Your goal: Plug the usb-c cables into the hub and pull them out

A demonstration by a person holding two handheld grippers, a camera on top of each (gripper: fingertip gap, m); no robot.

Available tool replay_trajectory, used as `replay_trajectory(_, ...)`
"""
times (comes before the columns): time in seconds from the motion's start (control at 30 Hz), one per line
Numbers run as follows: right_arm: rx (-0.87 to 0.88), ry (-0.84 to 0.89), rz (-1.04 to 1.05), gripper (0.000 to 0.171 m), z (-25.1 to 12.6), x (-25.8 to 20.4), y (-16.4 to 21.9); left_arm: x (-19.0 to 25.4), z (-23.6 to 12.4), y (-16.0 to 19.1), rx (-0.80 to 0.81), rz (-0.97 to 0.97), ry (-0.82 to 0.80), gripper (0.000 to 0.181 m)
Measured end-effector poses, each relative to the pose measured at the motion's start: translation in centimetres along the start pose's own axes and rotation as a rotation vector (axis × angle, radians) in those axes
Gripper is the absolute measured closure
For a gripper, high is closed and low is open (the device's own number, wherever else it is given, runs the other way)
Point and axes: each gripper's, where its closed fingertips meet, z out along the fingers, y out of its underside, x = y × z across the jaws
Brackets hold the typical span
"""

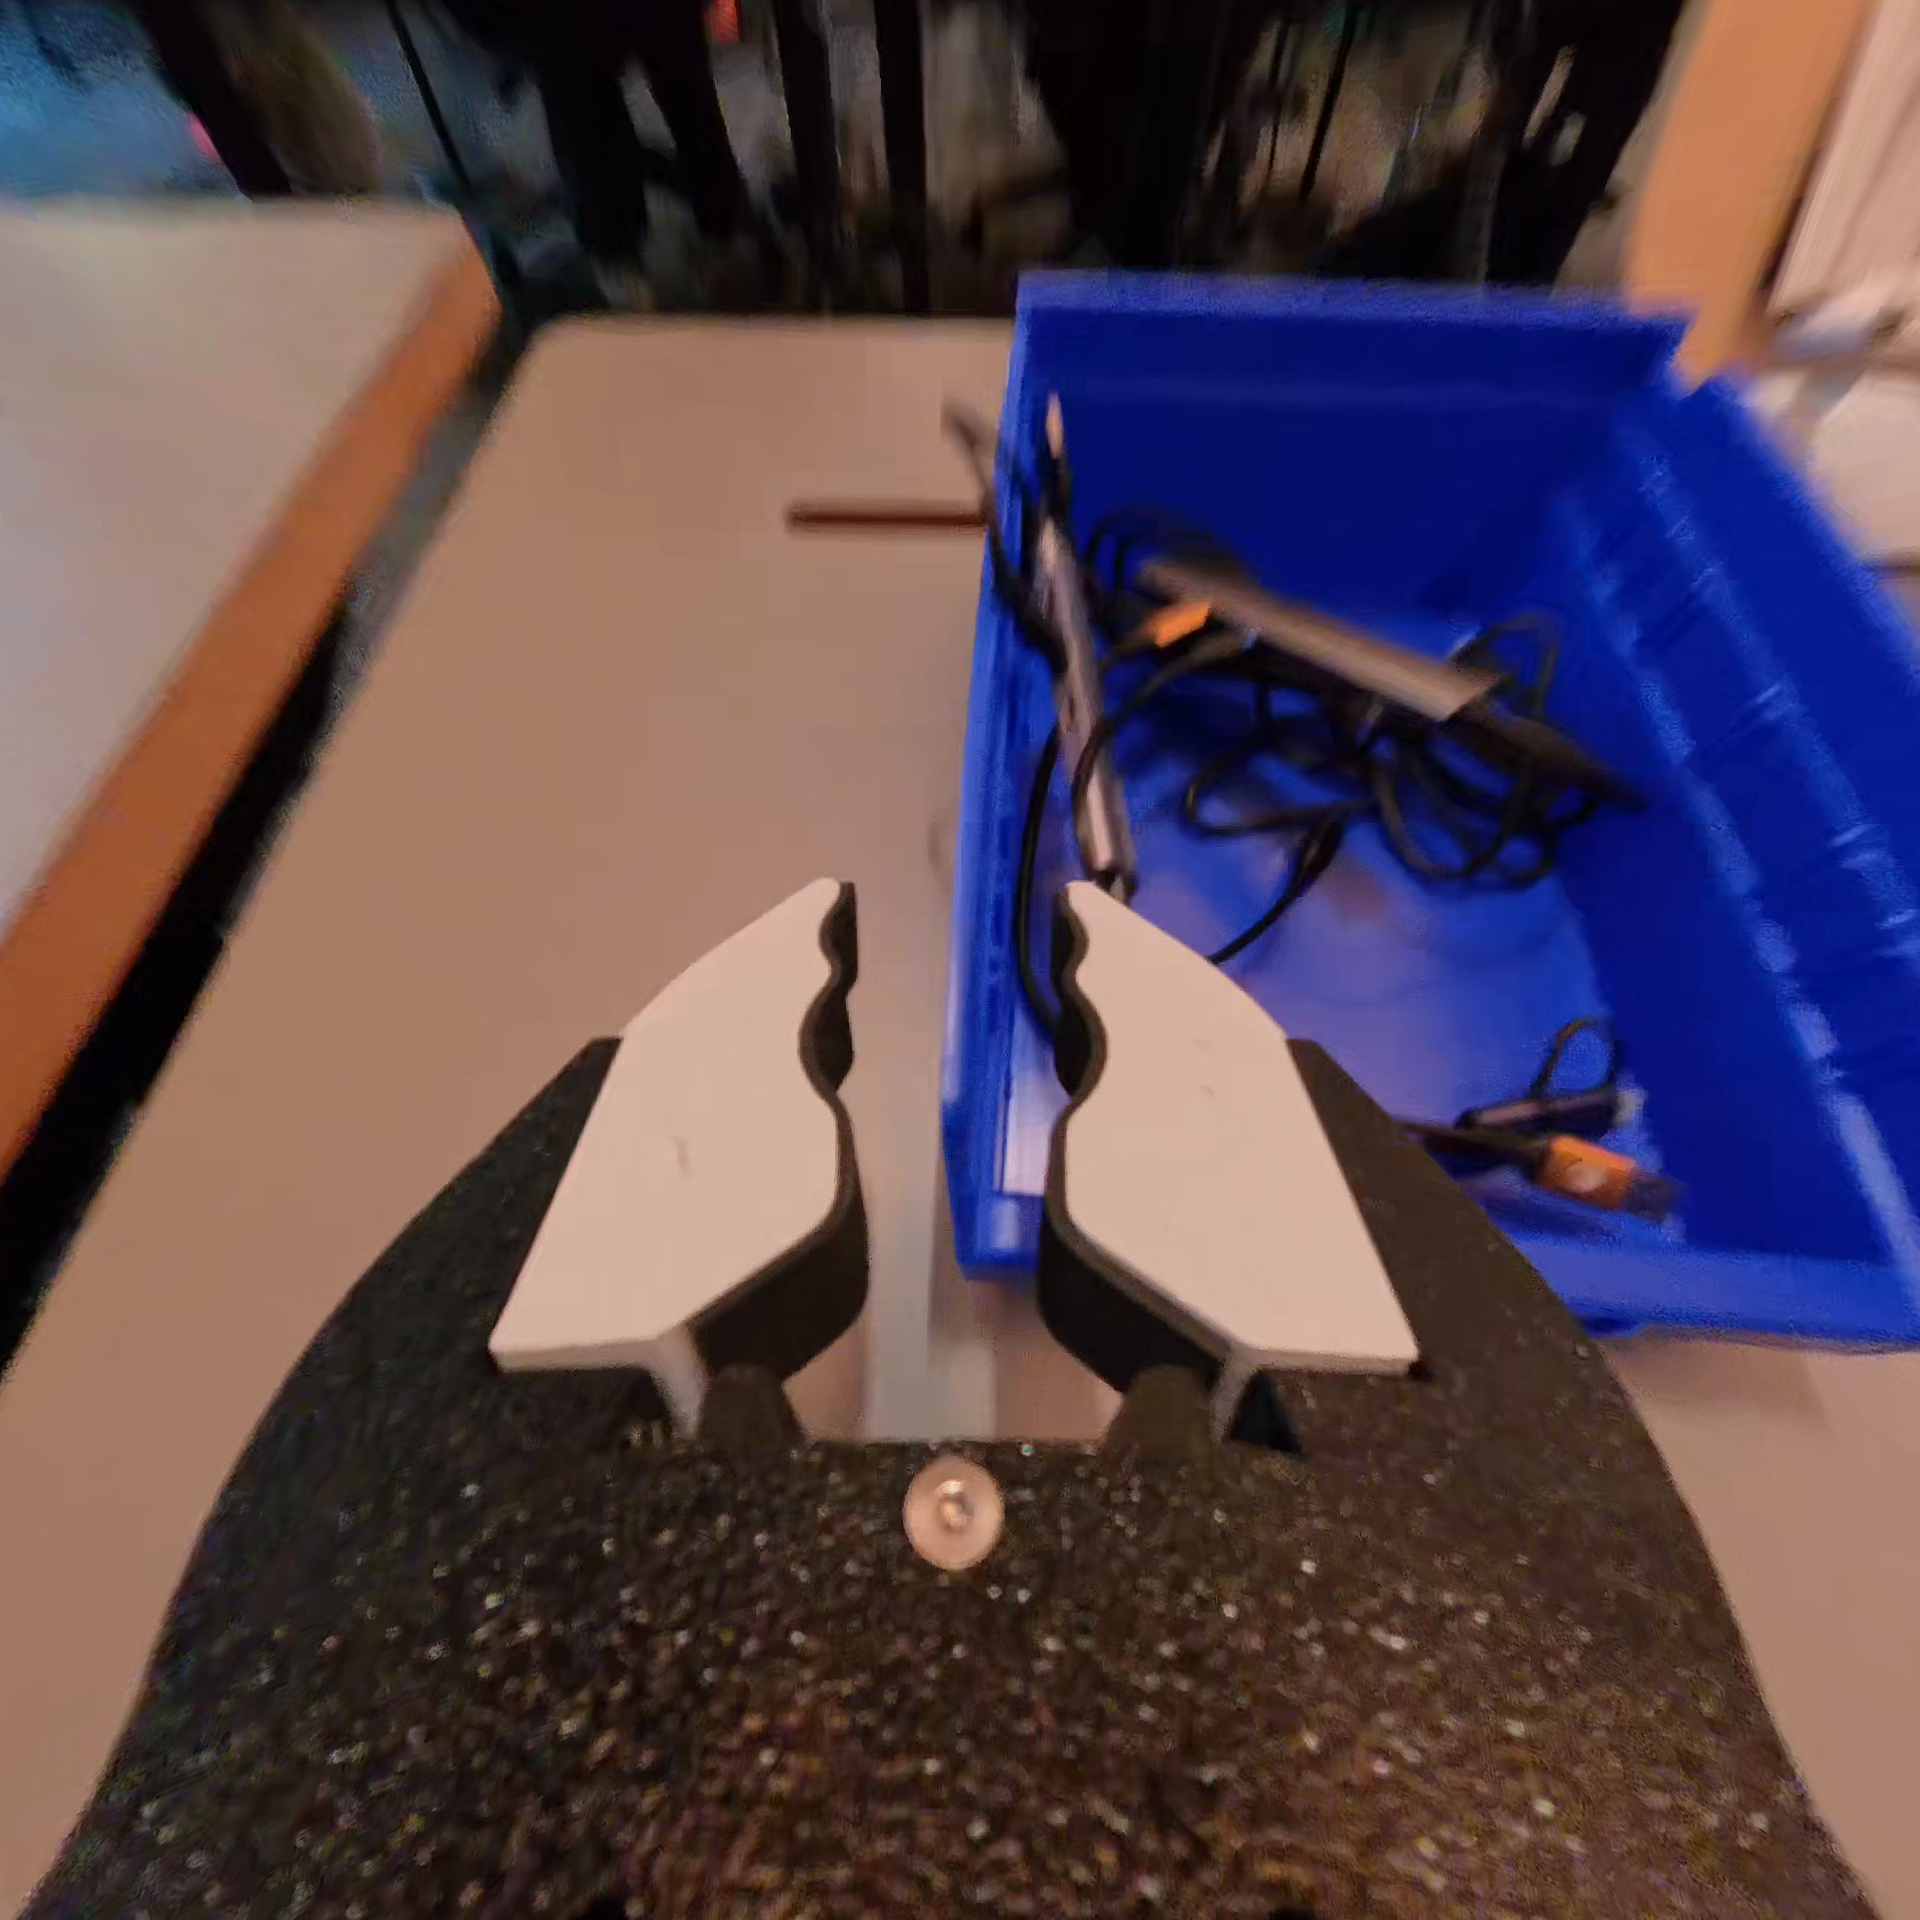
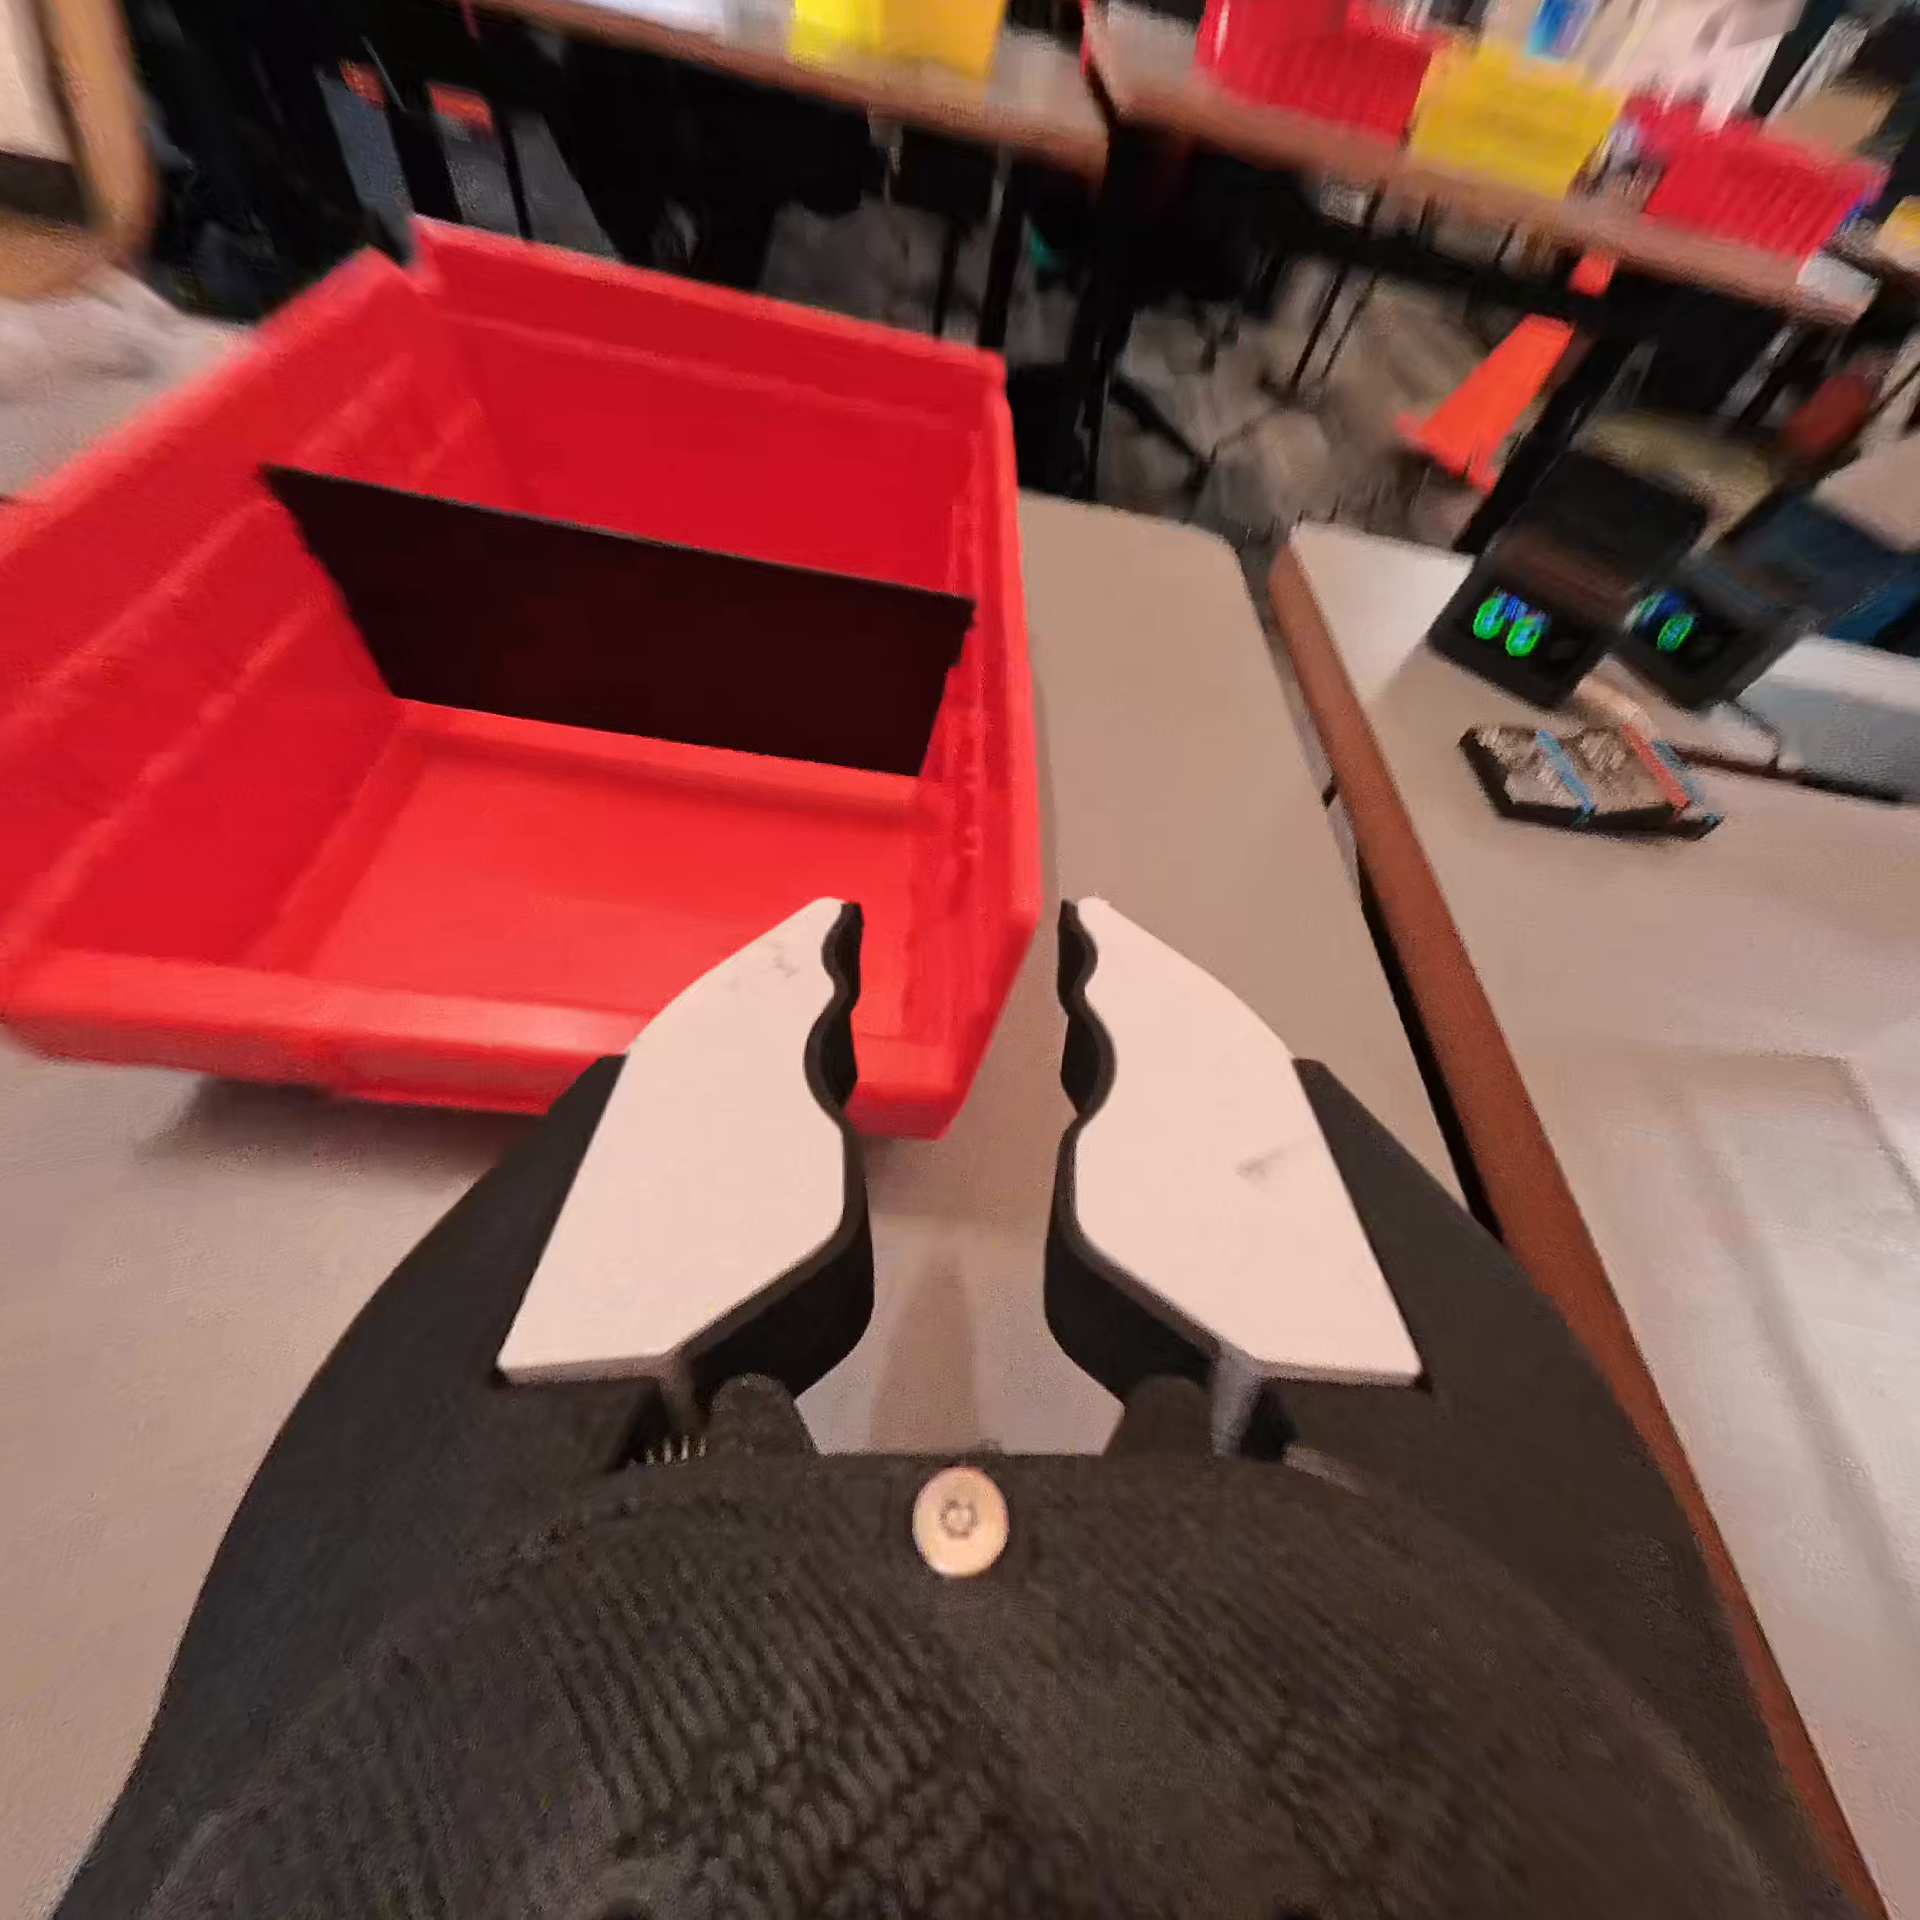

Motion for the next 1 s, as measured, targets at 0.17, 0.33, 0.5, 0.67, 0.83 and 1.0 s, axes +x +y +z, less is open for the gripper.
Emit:
replay_trajectory(0.17,0.238,-0.099,-0.077,0.122,-8.3,-8.1,-2.2,7.3,-3.2,-5.7,0.180,0.061,0.102,0.151)
replay_trajectory(0.33,0.315,-0.288,0.030,0.105,-11.3,-15.6,-2.3,13.3,3.4,-3.9,-0.081,-0.315,0.363,0.145)
replay_trajectory(0.5,0.376,-0.284,-0.065,0.111,-13.1,-16.9,-3.3,12.2,8.0,-2.4,-0.205,-0.524,0.278,0.132)
replay_trajectory(0.67,0.390,-0.360,-0.056,0.117,-14.0,-18.0,-3.1,13.4,10.4,-0.8,-0.316,-0.629,0.319,0.144)
replay_trajectory(0.83,0.394,-0.383,-0.067,0.119,-14.6,-18.2,-3.4,14.5,8.3,-4.0,-0.109,-0.590,0.427,0.161)
replay_trajectory(1.0,0.379,-0.389,-0.074,0.119,-14.6,-17.8,-3.1,16.4,1.6,-9.2,0.114,-0.299,0.426,0.170)
